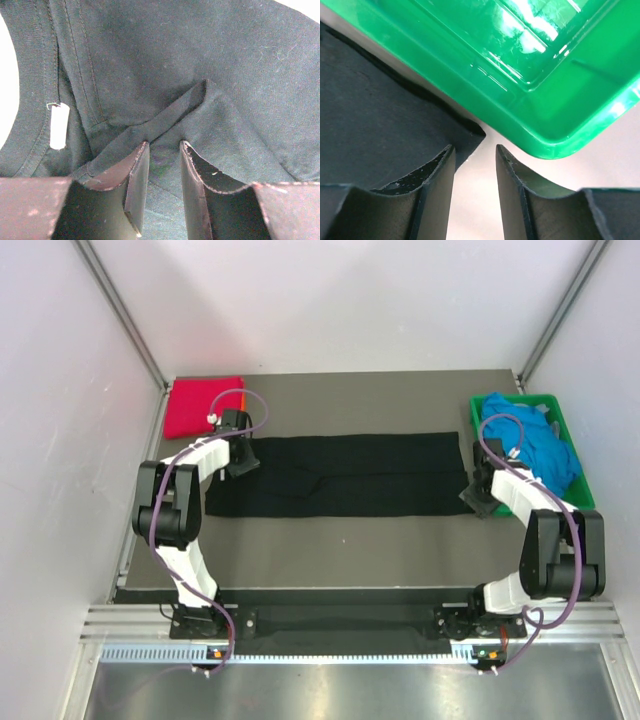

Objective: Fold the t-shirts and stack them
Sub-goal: Fold the tshirt

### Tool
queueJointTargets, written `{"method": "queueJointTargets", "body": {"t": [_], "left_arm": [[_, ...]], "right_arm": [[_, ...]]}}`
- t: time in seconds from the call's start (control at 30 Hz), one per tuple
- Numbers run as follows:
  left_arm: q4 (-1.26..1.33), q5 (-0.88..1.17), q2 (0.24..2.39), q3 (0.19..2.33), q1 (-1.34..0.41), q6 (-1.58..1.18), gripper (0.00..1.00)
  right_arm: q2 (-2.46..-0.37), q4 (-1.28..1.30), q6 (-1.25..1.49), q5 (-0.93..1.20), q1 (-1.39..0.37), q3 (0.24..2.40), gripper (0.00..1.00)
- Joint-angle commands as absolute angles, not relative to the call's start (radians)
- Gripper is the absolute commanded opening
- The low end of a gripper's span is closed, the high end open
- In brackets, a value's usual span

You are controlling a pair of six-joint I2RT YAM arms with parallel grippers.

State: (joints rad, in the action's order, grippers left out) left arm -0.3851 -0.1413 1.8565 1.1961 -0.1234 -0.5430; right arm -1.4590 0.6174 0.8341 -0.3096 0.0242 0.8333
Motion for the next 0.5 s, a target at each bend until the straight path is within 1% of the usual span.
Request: {"method": "queueJointTargets", "body": {"t": [0.0,0.1,0.17,0.3,0.33,0.4,0.43,0.47], "left_arm": [[-0.351,-0.135,1.871,1.190,-0.127,-0.535,0.36],[-0.351,-0.138,1.876,1.190,-0.127,-0.535,0.36],[-0.350,-0.138,1.881,1.192,-0.127,-0.537,0.36],[-0.354,-0.140,1.888,1.200,-0.127,-0.537,0.36],[-0.353,-0.137,1.890,1.198,-0.127,-0.538,0.36],[-0.350,-0.127,1.890,1.200,-0.127,-0.538,0.36],[-0.348,-0.124,1.891,1.198,-0.127,-0.538,0.36],[-0.345,-0.123,1.891,1.198,-0.129,-0.540,0.36]], "right_arm": [[-1.443,0.581,0.862,-0.325,0.037,0.821,0.39],[-1.440,0.552,0.868,-0.333,0.037,0.792,0.38],[-1.443,0.535,0.870,-0.347,0.037,0.772,0.35],[-1.463,0.520,0.868,-0.354,0.038,0.756,0.27],[-1.465,0.519,0.868,-0.359,0.038,0.753,0.20],[-1.462,0.518,0.868,-0.368,0.038,0.747,0.14],[-1.454,0.522,0.862,-0.382,0.038,0.744,0.06],[-1.447,0.523,0.861,-0.390,0.038,0.741,0.01]]}}
